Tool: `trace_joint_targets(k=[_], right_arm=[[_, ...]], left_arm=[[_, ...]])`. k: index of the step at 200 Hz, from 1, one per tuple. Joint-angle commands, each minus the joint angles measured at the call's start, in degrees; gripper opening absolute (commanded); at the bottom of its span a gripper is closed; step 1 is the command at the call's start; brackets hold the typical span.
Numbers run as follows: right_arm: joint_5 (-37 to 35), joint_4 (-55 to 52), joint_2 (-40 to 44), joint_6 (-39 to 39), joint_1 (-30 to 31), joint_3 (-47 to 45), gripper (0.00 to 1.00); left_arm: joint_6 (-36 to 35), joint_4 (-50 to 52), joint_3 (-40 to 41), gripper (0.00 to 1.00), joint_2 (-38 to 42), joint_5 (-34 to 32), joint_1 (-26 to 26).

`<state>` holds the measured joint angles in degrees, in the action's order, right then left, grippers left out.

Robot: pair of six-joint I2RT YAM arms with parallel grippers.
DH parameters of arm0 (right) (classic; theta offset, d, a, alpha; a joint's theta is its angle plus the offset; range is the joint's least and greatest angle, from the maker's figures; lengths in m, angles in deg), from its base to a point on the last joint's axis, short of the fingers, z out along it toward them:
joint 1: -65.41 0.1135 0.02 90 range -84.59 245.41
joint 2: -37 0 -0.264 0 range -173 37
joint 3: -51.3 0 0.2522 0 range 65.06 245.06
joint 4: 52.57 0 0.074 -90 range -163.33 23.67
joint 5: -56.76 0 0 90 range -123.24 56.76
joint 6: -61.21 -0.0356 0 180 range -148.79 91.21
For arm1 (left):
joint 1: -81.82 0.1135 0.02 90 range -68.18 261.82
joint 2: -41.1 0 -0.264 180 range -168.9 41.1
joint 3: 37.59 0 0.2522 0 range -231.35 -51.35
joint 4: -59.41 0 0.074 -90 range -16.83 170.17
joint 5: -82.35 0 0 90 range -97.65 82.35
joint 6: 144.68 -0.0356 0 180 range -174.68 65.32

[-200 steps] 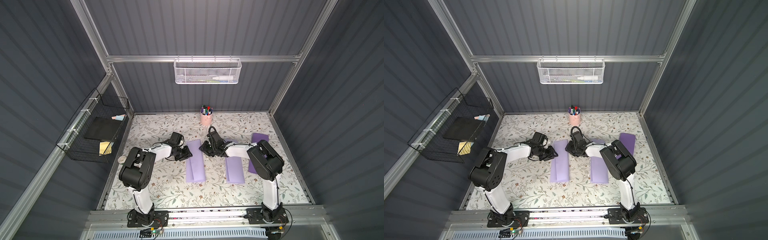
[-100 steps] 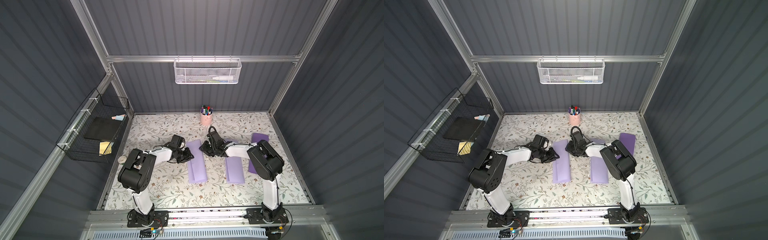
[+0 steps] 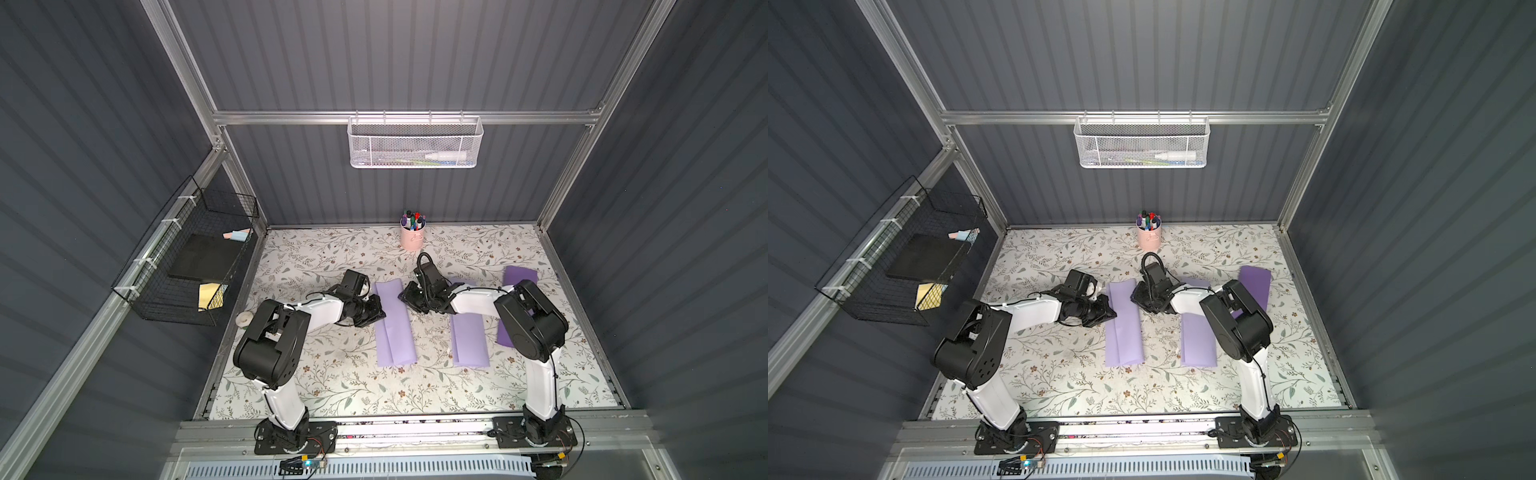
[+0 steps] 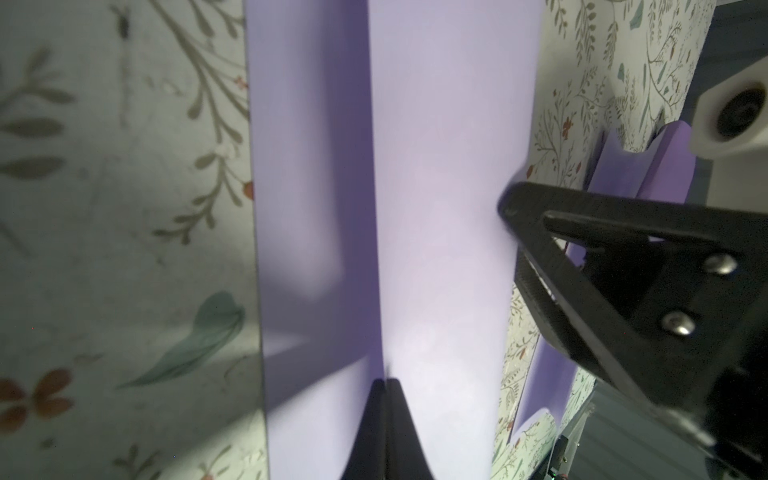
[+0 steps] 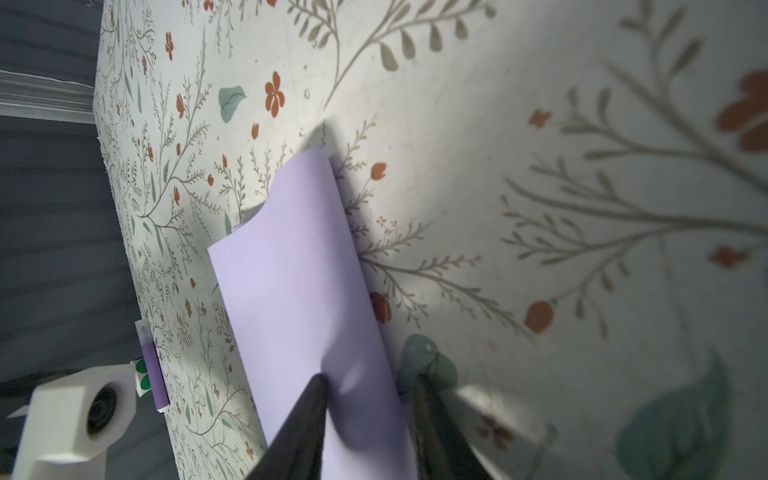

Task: Fold the rectangular paper in half along the long edge
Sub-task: Fold the paper at the center of the board.

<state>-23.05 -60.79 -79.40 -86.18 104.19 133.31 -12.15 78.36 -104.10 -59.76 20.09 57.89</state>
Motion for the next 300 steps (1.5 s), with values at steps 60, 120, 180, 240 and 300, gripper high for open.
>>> trace_joint_targets(k=[60,120,180,240,300], right_arm=[[-0.74,-3.63,0.36,0.60,0.40,1.45,0.38],[-1.33,-5.23,2.04,2.88,0.41,1.50,0.40],[0.54,-4.20,5.18,5.28,0.38,-0.56,0.38],[11.13,2.05,5.64,6.50,0.38,-3.09,0.28],[16.58,6.66,2.13,5.59,0.39,-4.44,0.17]], left_arm=[[-2.73,4.72,-1.23,0.00,3.24,-1.71,-0.16],[-4.64,10.78,-4.38,0.00,3.57,-2.79,0.76],[-6.92,15.59,-7.64,0.00,1.24,-3.76,2.38],[-8.04,16.42,-7.72,0.00,0.00,-3.75,2.83],[-8.32,16.25,-6.84,0.00,-0.97,-3.99,3.00]])
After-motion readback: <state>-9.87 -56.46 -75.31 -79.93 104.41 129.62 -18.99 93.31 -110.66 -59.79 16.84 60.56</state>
